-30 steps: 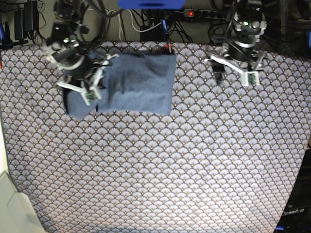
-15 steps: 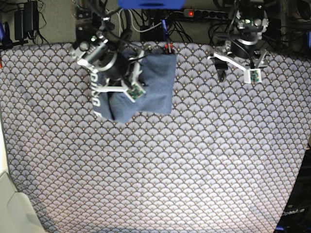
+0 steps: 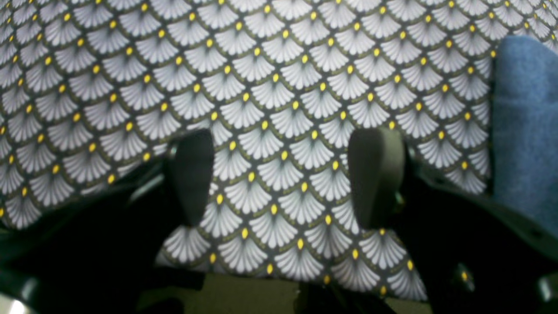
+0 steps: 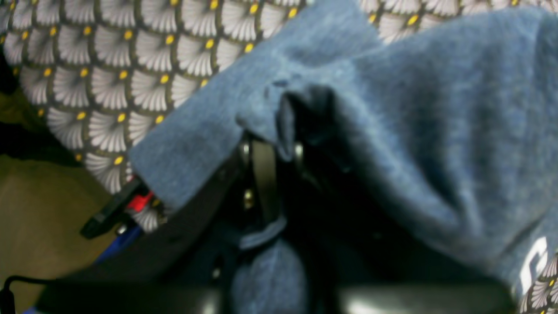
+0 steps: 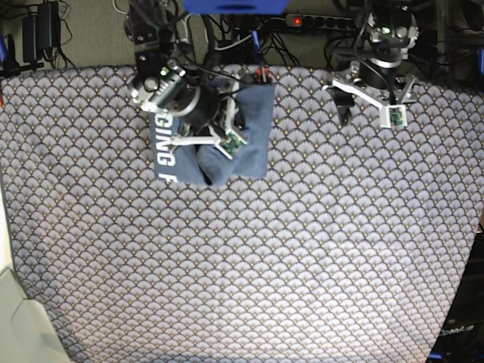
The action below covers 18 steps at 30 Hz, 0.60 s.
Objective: Fold the T-shirt properly
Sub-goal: 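Fold the bundle end with the right gripper over toward the left gripper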
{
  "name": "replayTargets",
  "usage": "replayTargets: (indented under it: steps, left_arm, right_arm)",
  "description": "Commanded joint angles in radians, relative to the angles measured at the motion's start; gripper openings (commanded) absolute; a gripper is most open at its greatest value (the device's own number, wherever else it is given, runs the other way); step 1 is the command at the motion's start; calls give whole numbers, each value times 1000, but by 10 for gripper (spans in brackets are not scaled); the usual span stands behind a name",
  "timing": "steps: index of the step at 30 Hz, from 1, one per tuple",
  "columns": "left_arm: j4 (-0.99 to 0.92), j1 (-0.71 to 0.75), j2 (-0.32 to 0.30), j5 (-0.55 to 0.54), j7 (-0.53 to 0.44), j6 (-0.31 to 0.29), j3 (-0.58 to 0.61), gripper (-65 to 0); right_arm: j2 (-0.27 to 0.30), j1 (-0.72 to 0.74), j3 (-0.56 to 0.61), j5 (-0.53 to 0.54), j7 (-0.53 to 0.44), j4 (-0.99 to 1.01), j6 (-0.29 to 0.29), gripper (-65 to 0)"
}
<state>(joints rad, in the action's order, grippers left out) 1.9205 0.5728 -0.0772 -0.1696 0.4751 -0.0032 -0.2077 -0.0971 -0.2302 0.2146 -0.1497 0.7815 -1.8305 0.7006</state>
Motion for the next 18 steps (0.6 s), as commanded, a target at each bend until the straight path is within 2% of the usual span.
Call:
replayTargets:
  steps: [1,5,9,13,18]
  left_arm:
    - [23,3,-2,-3,-20,-2,-3,-183]
    - [23,2,-2,-3,-20,-2,-3,-183]
    - [23,0,-2,-3,-20,-2,-2,-183]
    - [23,2,-2,-3,-20,-2,-3,-183]
    - [20,3,-2,-3,-20,-2,-3,-183]
  right_arm:
    - [-10,4,4,20,-21,-19,-2,-544]
    - [-8,-1,67,22,-21,-36,-2,-370]
    - [-3,-25,154,22,-21,-81,-2,-256]
    - [-2,-39,205,19,-21,-156,-2,-247]
    - [15,-33,184,15,-21,-179,-2,-247]
